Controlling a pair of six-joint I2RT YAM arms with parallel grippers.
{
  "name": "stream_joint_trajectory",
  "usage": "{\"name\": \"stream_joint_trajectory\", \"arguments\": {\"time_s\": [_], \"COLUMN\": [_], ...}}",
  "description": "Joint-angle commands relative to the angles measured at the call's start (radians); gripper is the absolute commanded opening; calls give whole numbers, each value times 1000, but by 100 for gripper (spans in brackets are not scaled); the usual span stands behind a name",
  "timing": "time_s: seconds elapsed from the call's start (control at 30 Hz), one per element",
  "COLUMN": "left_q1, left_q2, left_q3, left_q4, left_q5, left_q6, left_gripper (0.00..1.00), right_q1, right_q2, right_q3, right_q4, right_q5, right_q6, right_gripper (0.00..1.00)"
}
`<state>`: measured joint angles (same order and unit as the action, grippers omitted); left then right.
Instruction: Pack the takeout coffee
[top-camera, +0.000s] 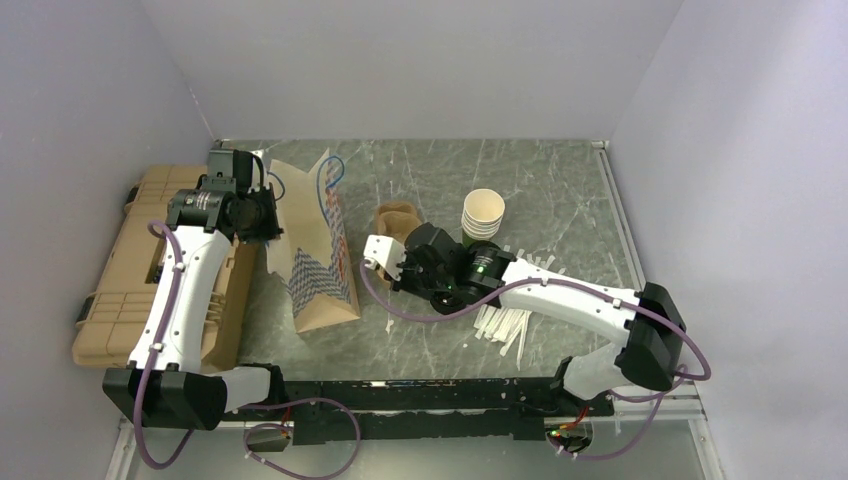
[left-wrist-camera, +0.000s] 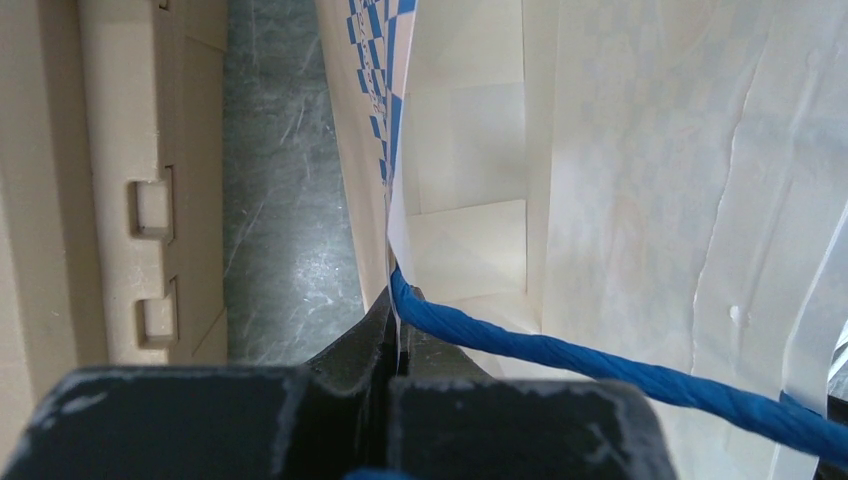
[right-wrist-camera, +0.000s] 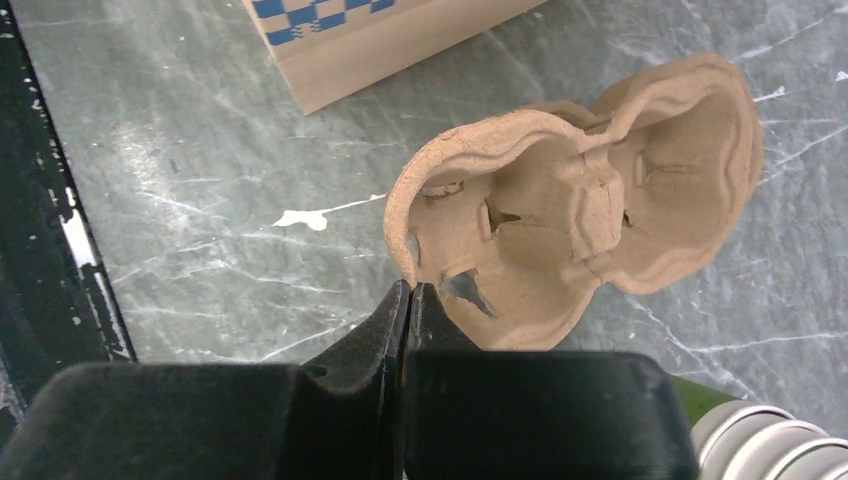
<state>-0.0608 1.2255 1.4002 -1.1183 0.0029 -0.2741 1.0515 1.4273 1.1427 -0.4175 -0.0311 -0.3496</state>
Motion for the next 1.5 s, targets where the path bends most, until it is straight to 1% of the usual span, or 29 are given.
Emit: {"name": "stream_joint_trajectory", "arguments": {"time_s": [0.0, 0.03, 0.23, 0.37, 0.67, 0.8, 0.9, 0.97, 1.0, 1.17, 1.27, 1.47], "left_q1": [4, 4, 4, 4, 4, 4, 4, 4, 4, 4, 4, 3], "left_q2": [-17, -16, -14, -16, -14, -18, -18, -19, -19, -18, -19, -18], "left_q3": [1, 1, 1, -4, 1, -4, -12, -12, -9, -7, -11, -13], "left_q4": [29, 29, 29, 31, 29, 32, 34, 33, 32, 31, 32, 31], "left_q5": [16, 16, 19, 19, 22, 21, 21, 21, 20, 22, 21, 20], "left_q6": [17, 17, 18, 18, 19, 19, 18, 18, 18, 19, 19, 21], "left_gripper": [0, 0, 0, 0, 0, 0, 0, 0, 0, 0, 0, 0], "right_q1": [29, 34, 36, 36, 35, 35, 28, 12, -1, -50, -69, -73], "right_q2": [-25, -24, 6, 5, 21, 29, 44, 62, 72, 133, 195, 274], "right_q3": [4, 3, 42, 42, 66, 44, 28, 27, 33, 38, 92, 141], "right_q4": [20, 24, -4, 12, -8, -3, 22, 29, 28, 59, 27, 26], "right_q5": [-10, -8, 16, 28, 65, 59, 50, 37, 6, -52, -92, -113], "right_q6": [38, 38, 23, 8, -25, -56, -102, -134, -146, -219, -225, -232], "right_gripper": [0, 2, 31, 41, 44, 52, 60, 63, 64, 65, 65, 64]}}
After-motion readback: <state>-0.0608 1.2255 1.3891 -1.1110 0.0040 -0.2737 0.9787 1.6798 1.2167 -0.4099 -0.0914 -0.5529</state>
